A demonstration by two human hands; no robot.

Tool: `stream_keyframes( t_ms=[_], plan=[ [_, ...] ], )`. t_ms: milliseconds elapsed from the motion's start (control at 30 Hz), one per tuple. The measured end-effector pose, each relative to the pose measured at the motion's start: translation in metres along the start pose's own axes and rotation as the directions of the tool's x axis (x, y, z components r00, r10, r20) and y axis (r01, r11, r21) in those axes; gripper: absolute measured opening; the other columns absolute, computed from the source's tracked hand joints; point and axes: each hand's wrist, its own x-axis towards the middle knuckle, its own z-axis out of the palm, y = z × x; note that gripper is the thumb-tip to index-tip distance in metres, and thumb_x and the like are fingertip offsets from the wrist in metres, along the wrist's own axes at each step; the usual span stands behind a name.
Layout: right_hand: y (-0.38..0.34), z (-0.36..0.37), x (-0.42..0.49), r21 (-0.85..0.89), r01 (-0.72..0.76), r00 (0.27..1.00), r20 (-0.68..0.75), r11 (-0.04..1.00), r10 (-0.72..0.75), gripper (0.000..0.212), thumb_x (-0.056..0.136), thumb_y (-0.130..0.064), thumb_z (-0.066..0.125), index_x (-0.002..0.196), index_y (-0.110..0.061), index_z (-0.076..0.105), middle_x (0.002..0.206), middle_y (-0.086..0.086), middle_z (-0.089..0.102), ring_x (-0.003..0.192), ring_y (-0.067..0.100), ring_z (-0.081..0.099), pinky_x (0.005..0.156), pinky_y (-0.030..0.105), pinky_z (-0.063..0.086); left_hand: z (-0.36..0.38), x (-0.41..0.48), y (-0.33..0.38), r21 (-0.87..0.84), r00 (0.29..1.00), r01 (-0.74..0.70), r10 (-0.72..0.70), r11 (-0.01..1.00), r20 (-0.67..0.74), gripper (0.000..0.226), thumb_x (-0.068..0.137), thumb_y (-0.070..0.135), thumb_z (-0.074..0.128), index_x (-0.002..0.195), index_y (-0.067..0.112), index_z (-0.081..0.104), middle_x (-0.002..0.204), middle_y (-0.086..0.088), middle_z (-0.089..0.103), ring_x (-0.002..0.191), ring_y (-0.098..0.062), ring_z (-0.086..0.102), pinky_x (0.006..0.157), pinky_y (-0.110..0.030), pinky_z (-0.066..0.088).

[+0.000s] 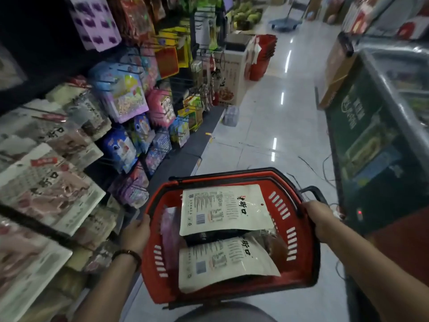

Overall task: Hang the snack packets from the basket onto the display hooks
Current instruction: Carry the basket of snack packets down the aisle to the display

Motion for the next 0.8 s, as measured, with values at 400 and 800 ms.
stream_keyframes(
  t_ms=[400, 800],
  plan=[
    [-0.210, 0.075, 0.173, -0.143, 0.016, 0.997, 0.075, 0.990, -0.005, 0.015, 0.088, -0.003, 0.063, 0.101, 0.003, 0.067, 0.091, 0.032, 0.077, 0.085, 0.051, 0.076, 0.087, 0.072, 0.060, 0.065, 0.148, 0.141, -0.087, 0.989, 0.135, -0.140, 0.987, -0.048, 0.055, 0.108, 0.056, 0.043, 0.118, 0.013, 0.076, 0.121, -0.016, 0.074, 0.112, -0.038, 0.069, 0.088, -0.040, 0.050],
    [-0.403, 0.198, 0.295, -0.302, 0.217, 0.932, 0.346, 0.928, -0.106, 0.018, 0.085, -0.004, 0.064, 0.100, 0.004, 0.073, 0.089, 0.035, 0.076, 0.086, 0.055, 0.076, 0.084, 0.077, 0.058, 0.096, 0.204, 0.186, -0.294, 0.904, 0.314, -0.379, 0.903, -0.200, 0.068, 0.091, 0.082, 0.038, 0.105, 0.028, 0.077, 0.091, 0.003, 0.080, 0.085, -0.024, 0.076, 0.083, -0.043, 0.060]
  ],
)
